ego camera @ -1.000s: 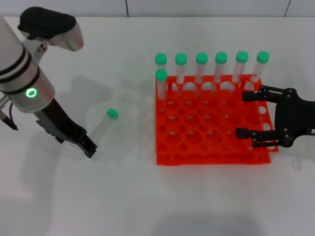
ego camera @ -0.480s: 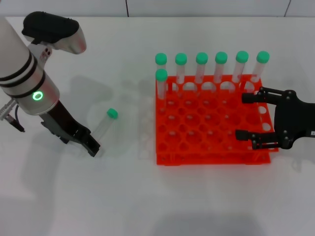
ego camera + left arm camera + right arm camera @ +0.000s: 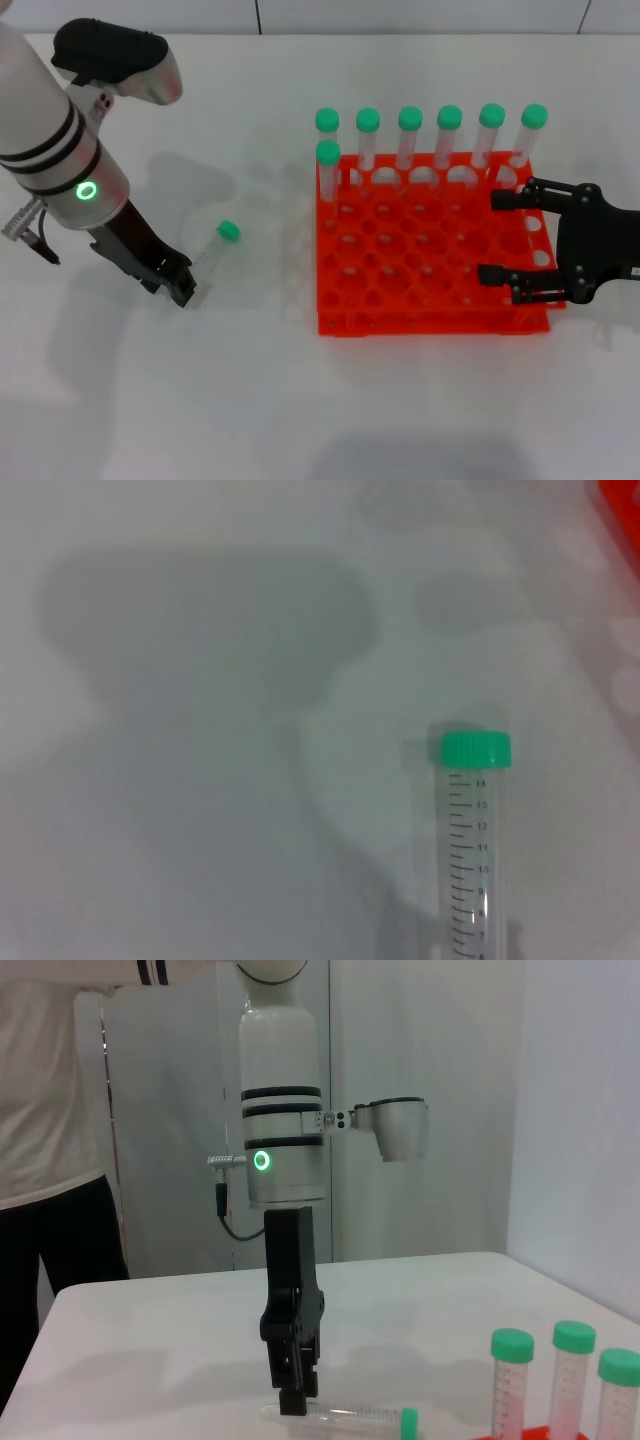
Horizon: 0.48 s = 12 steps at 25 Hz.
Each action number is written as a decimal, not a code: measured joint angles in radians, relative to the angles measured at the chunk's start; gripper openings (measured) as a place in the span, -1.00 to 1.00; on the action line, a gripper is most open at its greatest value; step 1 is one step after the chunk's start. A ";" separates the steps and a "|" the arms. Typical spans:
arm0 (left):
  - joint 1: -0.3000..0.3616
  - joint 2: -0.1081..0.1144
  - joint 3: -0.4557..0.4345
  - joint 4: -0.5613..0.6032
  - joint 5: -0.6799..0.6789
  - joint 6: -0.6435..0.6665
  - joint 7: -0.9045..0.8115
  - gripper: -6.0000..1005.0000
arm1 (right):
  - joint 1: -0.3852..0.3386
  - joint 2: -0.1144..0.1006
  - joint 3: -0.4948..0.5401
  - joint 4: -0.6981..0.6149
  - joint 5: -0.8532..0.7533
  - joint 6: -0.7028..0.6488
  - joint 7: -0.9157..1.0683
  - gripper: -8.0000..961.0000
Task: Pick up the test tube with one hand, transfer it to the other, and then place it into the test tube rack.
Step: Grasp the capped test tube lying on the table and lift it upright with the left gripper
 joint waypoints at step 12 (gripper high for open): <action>-0.023 -0.002 0.059 -0.049 0.000 -0.037 -0.028 -0.20 | -0.012 0.001 0.000 0.001 0.003 0.001 0.001 0.81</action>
